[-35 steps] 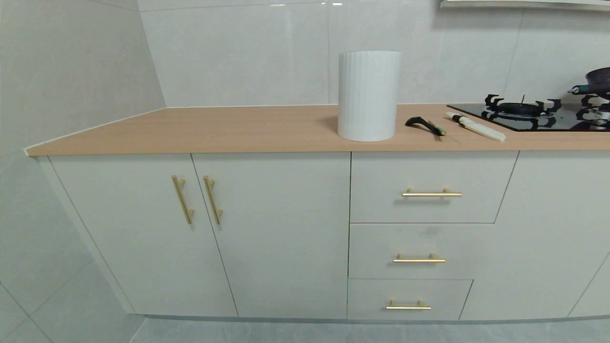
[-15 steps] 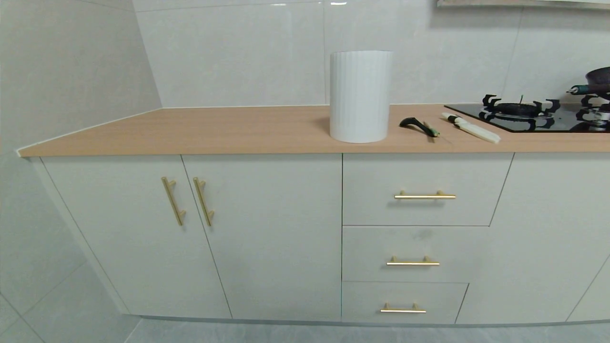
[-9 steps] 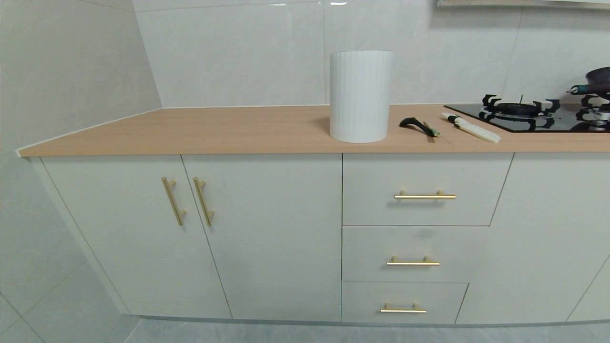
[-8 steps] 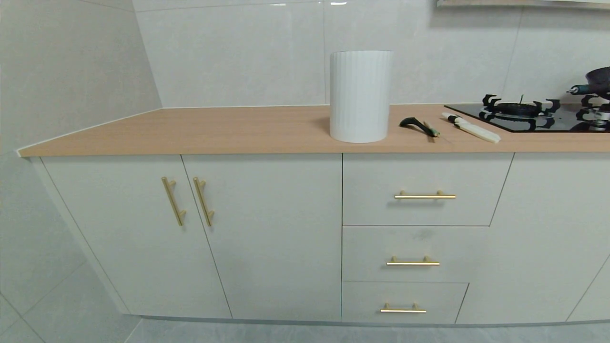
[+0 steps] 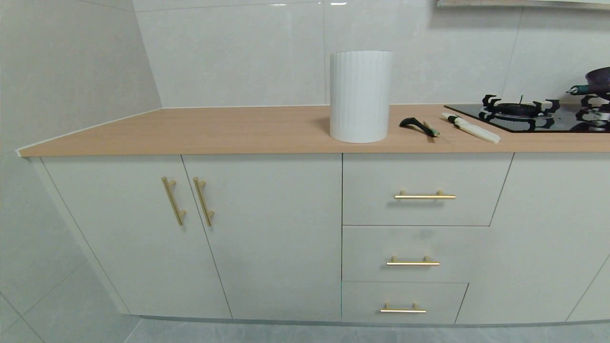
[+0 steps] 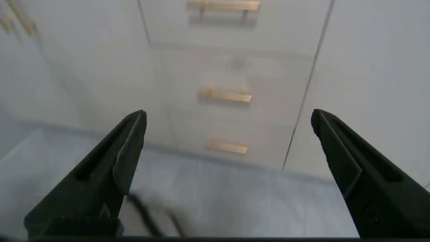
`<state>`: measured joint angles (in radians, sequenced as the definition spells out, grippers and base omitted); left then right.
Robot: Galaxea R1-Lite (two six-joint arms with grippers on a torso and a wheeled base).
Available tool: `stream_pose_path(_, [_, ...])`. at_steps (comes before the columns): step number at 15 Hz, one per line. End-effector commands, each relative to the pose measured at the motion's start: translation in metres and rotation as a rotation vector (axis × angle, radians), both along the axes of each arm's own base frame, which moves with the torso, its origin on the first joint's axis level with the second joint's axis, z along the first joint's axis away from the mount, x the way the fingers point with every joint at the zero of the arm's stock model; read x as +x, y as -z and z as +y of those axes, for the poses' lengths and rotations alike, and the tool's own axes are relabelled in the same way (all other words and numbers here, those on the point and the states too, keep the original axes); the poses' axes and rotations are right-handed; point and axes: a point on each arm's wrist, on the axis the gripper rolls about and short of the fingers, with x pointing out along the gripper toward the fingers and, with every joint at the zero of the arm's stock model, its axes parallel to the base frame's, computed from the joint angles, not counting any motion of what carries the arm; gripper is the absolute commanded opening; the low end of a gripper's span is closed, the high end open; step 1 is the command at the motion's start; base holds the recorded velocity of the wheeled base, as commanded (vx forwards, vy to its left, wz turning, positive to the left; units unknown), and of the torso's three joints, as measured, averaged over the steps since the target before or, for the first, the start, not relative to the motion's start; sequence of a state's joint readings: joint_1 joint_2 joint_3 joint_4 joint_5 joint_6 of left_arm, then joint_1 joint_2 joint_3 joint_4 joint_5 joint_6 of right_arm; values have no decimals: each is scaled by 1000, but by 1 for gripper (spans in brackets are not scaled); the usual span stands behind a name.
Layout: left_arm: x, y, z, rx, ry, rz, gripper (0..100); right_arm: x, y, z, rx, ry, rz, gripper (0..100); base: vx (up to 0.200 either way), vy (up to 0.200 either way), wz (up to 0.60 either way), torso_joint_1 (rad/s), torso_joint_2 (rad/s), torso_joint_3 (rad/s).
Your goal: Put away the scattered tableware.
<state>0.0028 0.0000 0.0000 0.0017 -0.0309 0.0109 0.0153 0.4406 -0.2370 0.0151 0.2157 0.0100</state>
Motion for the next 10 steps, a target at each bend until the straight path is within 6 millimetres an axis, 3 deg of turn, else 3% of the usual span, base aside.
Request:
stream_pose_path(1, [0,0,0,0,0,0,100,82,-24,4,-3,-50,301,100,0,0,0,0,0,0])
stream_pose_path(5, [0,0,0,0,0,0,100,161,-24,13,-15,-82,446,100,0,0,0,0,0,0])
stream_pose_path(10, [0,0,0,0,0,0,100,250,21,18,-19,-69,554,100,0,0,0,0,0,0])
